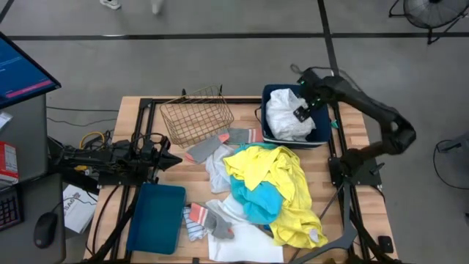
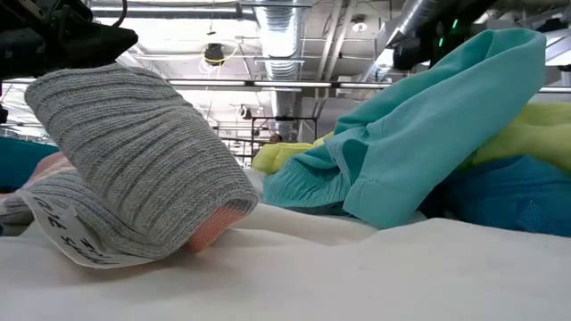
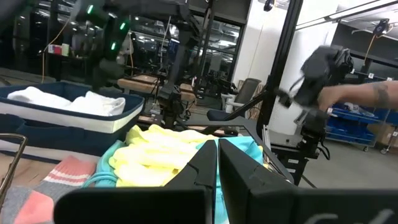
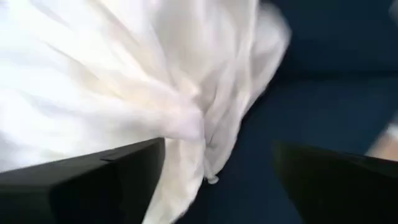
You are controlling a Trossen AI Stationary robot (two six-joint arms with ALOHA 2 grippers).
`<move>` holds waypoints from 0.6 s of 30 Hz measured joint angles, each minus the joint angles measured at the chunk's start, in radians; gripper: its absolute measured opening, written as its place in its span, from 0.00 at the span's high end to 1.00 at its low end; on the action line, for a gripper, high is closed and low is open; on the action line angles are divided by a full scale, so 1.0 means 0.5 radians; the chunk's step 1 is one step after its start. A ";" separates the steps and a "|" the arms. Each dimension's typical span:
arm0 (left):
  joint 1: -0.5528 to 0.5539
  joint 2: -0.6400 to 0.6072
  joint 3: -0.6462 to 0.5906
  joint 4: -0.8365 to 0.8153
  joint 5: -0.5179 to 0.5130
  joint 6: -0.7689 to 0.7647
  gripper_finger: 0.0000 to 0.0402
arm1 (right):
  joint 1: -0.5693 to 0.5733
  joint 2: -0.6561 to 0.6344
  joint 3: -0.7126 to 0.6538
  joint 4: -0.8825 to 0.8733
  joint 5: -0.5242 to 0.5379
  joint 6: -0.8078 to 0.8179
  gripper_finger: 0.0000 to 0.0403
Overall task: Pick & Place Cloths
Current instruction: Put the white shirt into the dark blue bin, then put the gray sock into the blue bin
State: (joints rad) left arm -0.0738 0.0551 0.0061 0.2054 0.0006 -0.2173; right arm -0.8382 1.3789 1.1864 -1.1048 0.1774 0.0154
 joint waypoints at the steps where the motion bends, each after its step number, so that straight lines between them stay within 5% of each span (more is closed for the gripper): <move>1: 0.000 0.001 0.000 0.000 0.000 0.000 1.00 | 0.007 -0.061 0.046 -0.033 -0.005 0.017 0.25; 11: 0.001 0.000 0.000 0.007 0.000 0.000 1.00 | 0.313 -0.665 0.357 -0.161 -0.687 0.261 0.23; 18: 0.001 0.000 0.000 0.012 0.000 0.000 1.00 | 0.643 -0.960 0.409 -0.111 -0.893 0.514 0.23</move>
State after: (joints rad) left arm -0.0734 0.0551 0.0062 0.2115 0.0006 -0.2173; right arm -0.5168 0.8989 1.3911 -1.1602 -0.2693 0.2723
